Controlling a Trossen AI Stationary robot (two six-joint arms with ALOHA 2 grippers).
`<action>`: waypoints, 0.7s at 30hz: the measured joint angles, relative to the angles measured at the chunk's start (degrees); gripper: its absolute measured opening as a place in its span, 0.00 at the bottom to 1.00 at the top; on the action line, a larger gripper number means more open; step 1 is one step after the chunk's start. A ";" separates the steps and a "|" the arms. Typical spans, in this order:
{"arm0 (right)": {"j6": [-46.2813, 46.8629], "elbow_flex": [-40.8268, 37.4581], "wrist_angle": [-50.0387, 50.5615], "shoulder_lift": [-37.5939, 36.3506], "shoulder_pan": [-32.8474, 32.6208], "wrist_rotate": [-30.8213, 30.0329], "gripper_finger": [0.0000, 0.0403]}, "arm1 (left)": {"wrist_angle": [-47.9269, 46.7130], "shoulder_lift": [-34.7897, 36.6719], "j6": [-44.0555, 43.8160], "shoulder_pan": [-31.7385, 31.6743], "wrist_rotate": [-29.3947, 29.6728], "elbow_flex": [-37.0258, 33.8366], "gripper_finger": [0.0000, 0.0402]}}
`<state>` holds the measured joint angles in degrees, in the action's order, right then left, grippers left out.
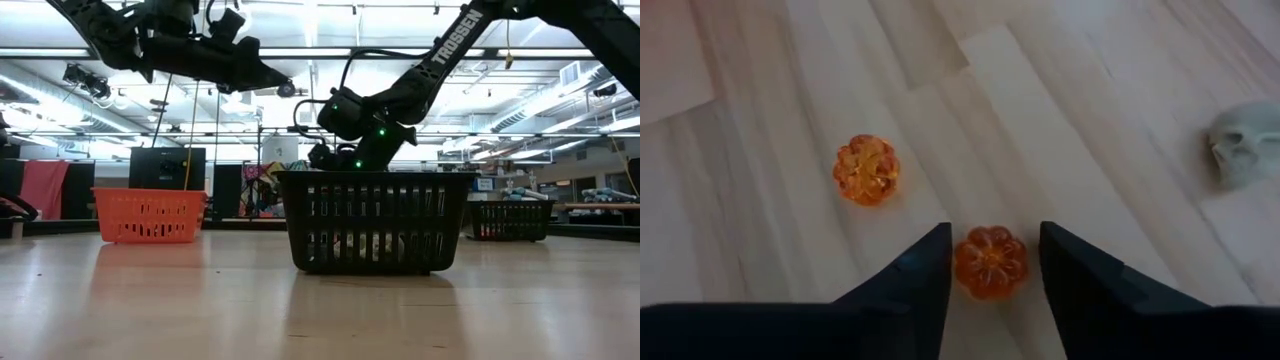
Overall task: Sort Halloween decoration
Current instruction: Put the orange pumpkin toy into the top black bin
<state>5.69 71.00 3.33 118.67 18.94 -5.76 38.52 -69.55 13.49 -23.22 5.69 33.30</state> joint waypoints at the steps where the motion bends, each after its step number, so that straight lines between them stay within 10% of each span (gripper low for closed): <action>1: -0.26 0.00 0.00 0.00 0.00 0.02 0.37 | -0.18 -0.01 -0.34 -0.02 0.00 0.00 0.33; 21: -2.55 -0.28 13.20 -6.54 -0.67 -2.28 0.26 | -2.36 -0.03 -0.92 -0.02 0.02 0.00 0.33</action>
<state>3.14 70.72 16.53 112.13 18.27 -8.04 36.16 -69.58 12.58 -23.24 5.72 33.30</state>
